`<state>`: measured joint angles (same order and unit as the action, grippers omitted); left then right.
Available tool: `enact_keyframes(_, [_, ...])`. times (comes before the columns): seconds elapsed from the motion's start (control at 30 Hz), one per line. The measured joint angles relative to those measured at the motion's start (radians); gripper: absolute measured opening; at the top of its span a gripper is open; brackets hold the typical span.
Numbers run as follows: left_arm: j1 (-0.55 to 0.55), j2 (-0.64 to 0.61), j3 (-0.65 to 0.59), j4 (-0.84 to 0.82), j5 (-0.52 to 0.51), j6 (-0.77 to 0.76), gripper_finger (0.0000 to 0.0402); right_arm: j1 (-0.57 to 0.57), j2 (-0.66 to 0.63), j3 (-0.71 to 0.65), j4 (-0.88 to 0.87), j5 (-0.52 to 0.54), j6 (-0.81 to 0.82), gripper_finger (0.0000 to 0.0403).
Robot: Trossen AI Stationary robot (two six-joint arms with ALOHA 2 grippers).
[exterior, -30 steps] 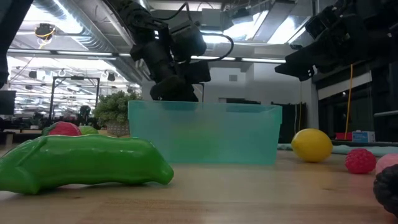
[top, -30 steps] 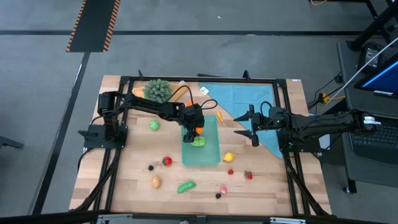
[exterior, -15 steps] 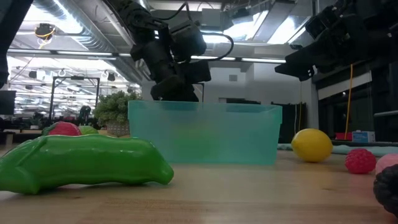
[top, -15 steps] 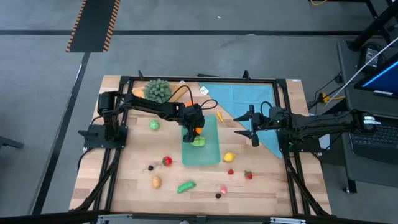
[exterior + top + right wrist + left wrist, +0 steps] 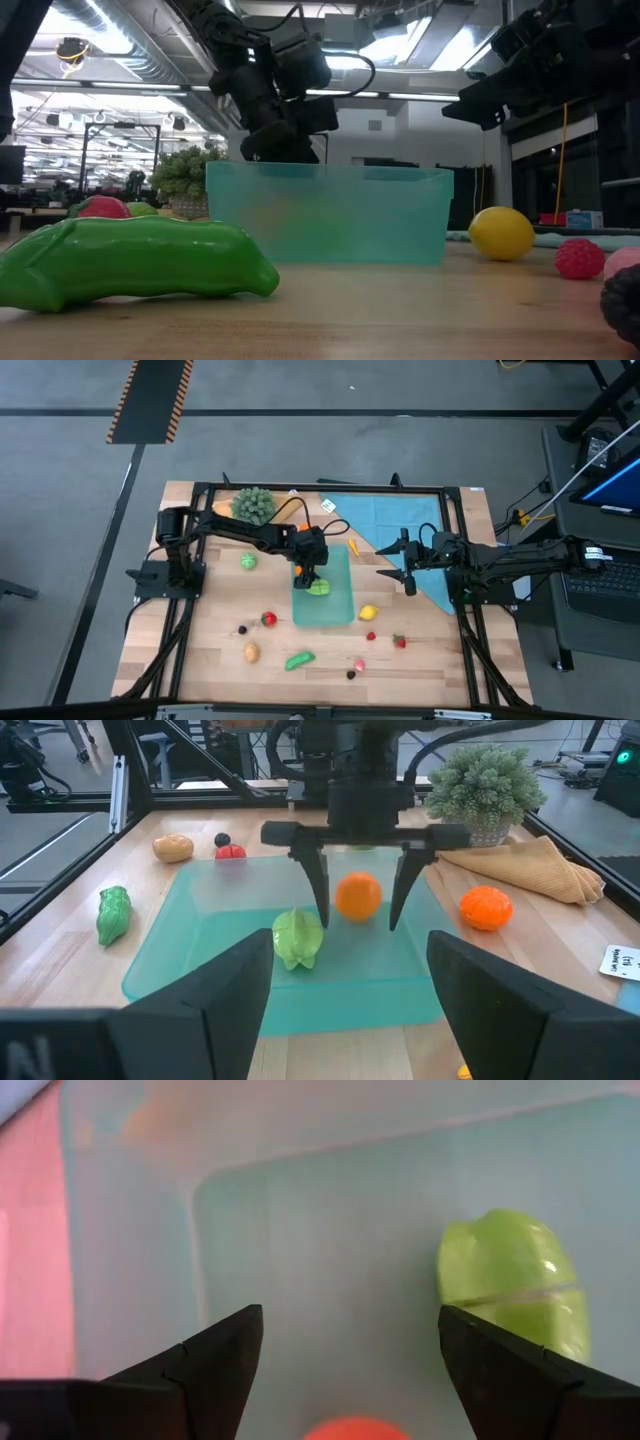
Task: Pick and placing Produce into tupperware
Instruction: Put the orange into the bin, then put the lemon into the bin
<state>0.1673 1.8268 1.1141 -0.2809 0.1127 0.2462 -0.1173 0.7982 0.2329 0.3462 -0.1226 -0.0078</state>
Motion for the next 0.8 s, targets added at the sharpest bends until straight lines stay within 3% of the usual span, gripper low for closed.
enact_keyframes(0.43, [-0.008, -0.256, -0.037, -0.018, 0.001, 0.021, 0.0289, 0.000, 0.000, 0.000, -0.016, 0.000, 0.015, 0.0267])
enact_keyframes(0.8, [-0.068, -0.551, -0.443, 0.343, 0.002, -0.088, 0.0289, 0.005, 0.028, 0.000, -0.041, -0.001, 0.050, 0.0267])
